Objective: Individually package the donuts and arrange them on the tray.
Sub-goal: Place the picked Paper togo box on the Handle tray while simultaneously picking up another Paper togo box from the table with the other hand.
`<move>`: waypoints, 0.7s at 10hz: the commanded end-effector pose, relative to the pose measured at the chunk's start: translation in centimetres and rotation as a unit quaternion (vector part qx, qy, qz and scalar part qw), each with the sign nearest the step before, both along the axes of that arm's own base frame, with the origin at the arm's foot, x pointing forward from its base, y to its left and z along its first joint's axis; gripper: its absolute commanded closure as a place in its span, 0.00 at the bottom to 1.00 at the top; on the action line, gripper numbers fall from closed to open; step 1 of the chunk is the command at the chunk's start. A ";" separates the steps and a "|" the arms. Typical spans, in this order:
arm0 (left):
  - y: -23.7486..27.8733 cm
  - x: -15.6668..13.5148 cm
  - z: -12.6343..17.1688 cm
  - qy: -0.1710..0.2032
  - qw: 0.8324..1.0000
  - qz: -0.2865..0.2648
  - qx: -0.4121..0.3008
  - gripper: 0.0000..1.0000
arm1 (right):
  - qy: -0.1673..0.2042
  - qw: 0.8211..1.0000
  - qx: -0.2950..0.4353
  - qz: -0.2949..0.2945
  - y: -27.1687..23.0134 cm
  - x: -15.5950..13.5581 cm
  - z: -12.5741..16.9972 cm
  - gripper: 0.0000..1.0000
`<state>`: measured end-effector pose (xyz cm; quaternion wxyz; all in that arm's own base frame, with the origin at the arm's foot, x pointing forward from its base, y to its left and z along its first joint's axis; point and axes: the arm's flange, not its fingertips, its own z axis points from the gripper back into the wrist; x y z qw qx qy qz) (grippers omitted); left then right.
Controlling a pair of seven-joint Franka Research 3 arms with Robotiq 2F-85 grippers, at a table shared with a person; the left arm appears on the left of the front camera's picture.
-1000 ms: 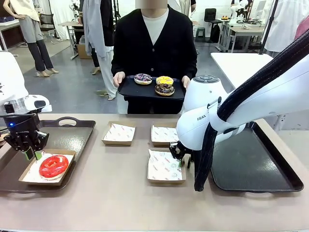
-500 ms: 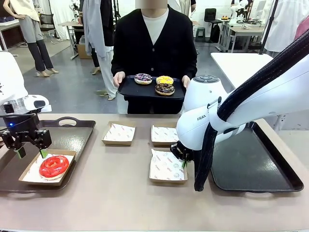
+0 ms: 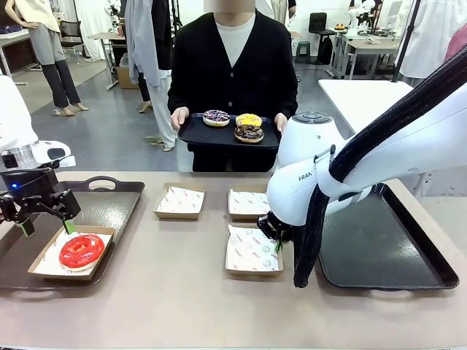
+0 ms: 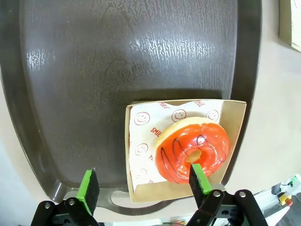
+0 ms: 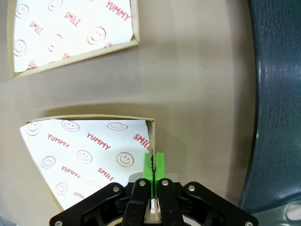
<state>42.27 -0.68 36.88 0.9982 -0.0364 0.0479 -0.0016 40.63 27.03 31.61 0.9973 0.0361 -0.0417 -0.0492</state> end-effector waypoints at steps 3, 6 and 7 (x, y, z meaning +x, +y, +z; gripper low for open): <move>2.8 -1.4 3.8 -0.004 0.986 -0.005 -0.167 0.00 | 0.015 1.000 -0.004 0.012 -1.5 -0.6 5.2 1.00; 7.3 -3.0 7.2 -0.035 0.937 0.012 -0.346 0.00 | 0.009 1.000 -0.007 0.023 -2.6 1.2 12.3 1.00; 8.9 -3.4 7.8 -0.046 0.917 0.001 -0.395 0.00 | 0.017 0.999 -0.016 0.027 -2.9 2.1 13.8 1.00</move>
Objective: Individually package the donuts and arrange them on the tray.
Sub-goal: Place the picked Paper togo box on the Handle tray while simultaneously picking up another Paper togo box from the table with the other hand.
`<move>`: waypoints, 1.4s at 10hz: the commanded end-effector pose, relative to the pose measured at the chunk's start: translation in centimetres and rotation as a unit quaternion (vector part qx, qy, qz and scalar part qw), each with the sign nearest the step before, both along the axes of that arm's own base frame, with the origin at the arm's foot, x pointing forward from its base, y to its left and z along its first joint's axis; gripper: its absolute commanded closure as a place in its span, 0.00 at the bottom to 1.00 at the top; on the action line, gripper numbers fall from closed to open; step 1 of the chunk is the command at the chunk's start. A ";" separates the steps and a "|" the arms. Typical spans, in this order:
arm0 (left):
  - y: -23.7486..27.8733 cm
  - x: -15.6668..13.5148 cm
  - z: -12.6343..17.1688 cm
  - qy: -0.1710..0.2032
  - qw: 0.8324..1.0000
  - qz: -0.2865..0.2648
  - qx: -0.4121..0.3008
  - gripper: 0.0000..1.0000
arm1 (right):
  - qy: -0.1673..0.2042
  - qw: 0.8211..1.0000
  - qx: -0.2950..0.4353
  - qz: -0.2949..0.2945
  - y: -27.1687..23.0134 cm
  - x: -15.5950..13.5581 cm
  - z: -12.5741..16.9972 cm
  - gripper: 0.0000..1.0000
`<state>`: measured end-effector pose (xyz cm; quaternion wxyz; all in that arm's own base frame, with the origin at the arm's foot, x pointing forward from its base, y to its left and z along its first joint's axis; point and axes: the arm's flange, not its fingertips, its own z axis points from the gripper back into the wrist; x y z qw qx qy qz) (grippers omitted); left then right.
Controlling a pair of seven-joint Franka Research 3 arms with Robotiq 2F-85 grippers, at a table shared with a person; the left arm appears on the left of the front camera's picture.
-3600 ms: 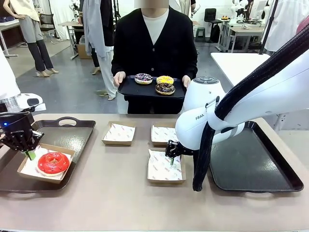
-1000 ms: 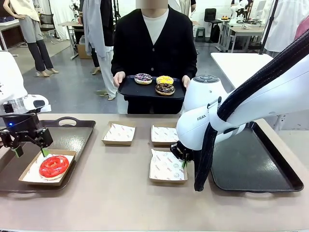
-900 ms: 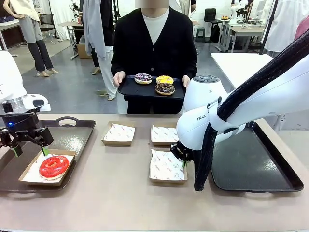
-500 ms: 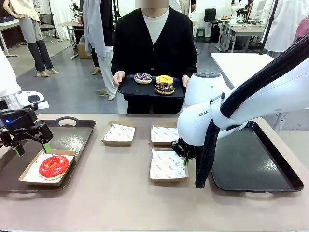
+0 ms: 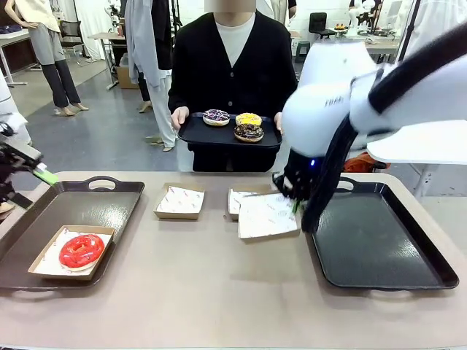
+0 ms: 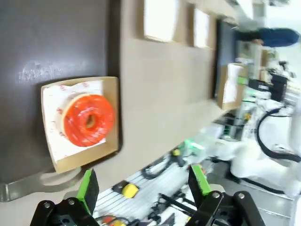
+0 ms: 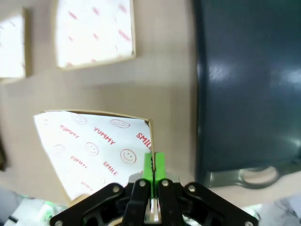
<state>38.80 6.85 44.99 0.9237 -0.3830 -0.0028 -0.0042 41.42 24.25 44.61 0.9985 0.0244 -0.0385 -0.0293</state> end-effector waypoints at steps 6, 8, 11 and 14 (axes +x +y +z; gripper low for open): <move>10.3 -2.1 -0.4 -0.043 0.975 0.015 -0.219 0.00 | 0.071 0.997 -0.023 0.034 -0.6 11.3 8.2 1.00; 12.7 -2.5 -1.4 -0.036 0.971 0.030 -0.235 0.00 | 0.073 0.997 -0.017 0.031 -0.2 13.6 8.4 1.00; 15.2 -2.6 -3.5 -0.013 0.971 0.041 -0.234 0.00 | 0.066 0.997 -0.016 0.031 0.1 16.7 7.6 1.00; 15.6 -2.1 -4.9 0.004 0.973 0.052 -0.223 0.00 | 0.067 0.997 -0.026 0.024 0.5 19.4 6.1 1.00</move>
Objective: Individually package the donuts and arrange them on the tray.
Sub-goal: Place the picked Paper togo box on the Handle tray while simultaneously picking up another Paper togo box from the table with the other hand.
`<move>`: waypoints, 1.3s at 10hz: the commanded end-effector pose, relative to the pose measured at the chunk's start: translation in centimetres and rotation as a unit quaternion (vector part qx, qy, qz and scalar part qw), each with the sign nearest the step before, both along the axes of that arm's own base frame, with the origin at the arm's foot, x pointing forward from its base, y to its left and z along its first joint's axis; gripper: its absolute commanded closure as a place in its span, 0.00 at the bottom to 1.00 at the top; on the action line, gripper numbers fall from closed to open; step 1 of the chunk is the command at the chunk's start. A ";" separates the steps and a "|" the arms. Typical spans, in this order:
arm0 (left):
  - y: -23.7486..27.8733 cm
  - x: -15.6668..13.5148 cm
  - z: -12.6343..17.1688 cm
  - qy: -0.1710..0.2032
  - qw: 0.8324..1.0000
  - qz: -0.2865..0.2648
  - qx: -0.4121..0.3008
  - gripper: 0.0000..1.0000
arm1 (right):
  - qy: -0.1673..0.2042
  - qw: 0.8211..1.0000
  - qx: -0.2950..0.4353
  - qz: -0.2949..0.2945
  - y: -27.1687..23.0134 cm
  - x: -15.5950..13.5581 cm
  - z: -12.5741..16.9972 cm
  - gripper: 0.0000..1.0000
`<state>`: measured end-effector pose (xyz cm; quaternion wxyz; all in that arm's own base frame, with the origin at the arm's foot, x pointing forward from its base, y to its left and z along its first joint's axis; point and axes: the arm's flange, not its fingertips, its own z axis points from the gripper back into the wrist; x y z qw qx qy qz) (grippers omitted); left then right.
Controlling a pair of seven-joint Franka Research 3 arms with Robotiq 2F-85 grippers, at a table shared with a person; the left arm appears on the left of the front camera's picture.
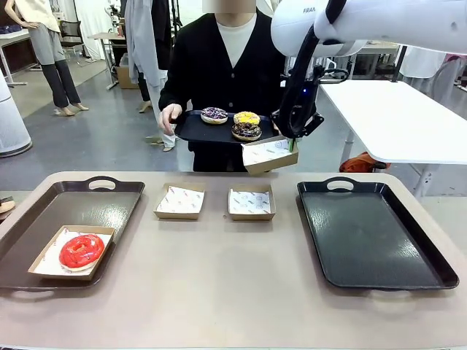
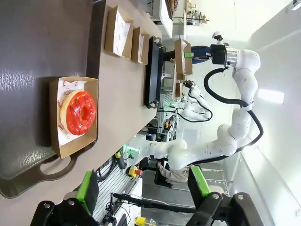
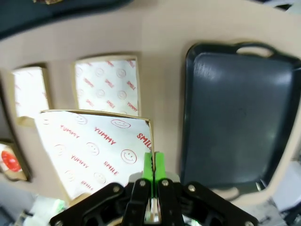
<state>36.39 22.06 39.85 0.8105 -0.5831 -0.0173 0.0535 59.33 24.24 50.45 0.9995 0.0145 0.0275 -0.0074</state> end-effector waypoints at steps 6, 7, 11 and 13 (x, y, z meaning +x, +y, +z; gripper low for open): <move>0.0 0.1 -0.1 0.001 1.000 0.000 0.001 0.00 | 0.002 1.000 -0.001 0.000 0.2 0.7 -0.6 1.00; 0.0 0.1 -0.1 0.001 1.000 0.000 0.001 0.00 | 0.002 1.000 -0.001 0.000 0.2 0.7 -0.6 1.00; 0.0 0.1 -0.1 0.001 1.000 0.000 0.001 0.00 | 0.002 1.000 -0.001 0.000 0.2 0.7 -0.6 1.00; 0.0 0.1 -0.1 0.001 1.000 0.000 0.001 0.00 | 0.002 1.000 -0.001 0.000 0.2 0.7 -0.6 1.00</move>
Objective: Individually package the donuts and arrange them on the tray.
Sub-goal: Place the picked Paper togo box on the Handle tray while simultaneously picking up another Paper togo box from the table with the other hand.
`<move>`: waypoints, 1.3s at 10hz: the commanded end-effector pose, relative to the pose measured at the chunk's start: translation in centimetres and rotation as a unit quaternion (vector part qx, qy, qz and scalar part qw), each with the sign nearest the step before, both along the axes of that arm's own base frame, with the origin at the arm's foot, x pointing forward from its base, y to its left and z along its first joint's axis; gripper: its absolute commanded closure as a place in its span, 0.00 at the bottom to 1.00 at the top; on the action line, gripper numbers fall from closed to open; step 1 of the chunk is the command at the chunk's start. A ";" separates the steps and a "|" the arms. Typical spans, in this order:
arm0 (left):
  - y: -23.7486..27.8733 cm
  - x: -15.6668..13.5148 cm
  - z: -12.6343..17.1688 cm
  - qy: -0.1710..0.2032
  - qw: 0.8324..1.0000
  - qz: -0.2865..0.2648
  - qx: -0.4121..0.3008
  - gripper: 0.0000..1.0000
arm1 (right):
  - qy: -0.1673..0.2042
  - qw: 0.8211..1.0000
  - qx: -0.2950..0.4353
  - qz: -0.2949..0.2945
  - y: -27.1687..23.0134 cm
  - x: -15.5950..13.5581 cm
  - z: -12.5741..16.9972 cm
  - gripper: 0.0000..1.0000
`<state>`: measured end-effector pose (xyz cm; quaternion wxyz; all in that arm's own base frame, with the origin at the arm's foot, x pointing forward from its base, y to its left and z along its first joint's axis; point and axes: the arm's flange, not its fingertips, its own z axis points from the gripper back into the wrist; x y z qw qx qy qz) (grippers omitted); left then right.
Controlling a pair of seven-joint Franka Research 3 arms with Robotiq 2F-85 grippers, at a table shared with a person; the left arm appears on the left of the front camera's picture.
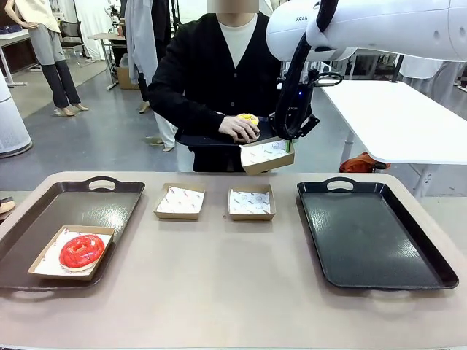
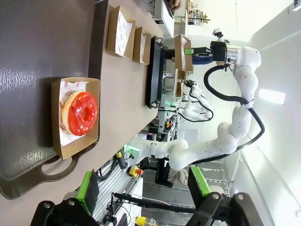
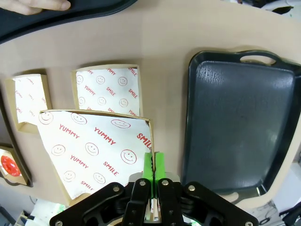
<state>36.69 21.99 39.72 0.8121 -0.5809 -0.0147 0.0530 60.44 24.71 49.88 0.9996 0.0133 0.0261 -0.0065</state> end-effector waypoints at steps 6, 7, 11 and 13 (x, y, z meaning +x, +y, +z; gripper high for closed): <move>0.1 -0.1 0.0 -0.001 1.000 0.001 -0.002 0.00 | 0.003 1.000 0.000 -0.001 -0.3 -0.4 0.0 1.00; 0.1 -0.1 0.0 -0.001 1.000 0.001 -0.002 0.00 | 0.003 1.000 0.000 -0.001 -0.3 -0.4 0.0 1.00; 0.1 -0.1 0.0 -0.001 1.000 0.001 -0.002 0.00 | 0.003 1.000 0.000 -0.001 -0.3 -0.4 0.0 1.00; 0.1 -0.1 0.0 -0.001 1.000 0.001 -0.002 0.00 | 0.003 1.000 0.000 -0.001 -0.3 -0.4 0.0 1.00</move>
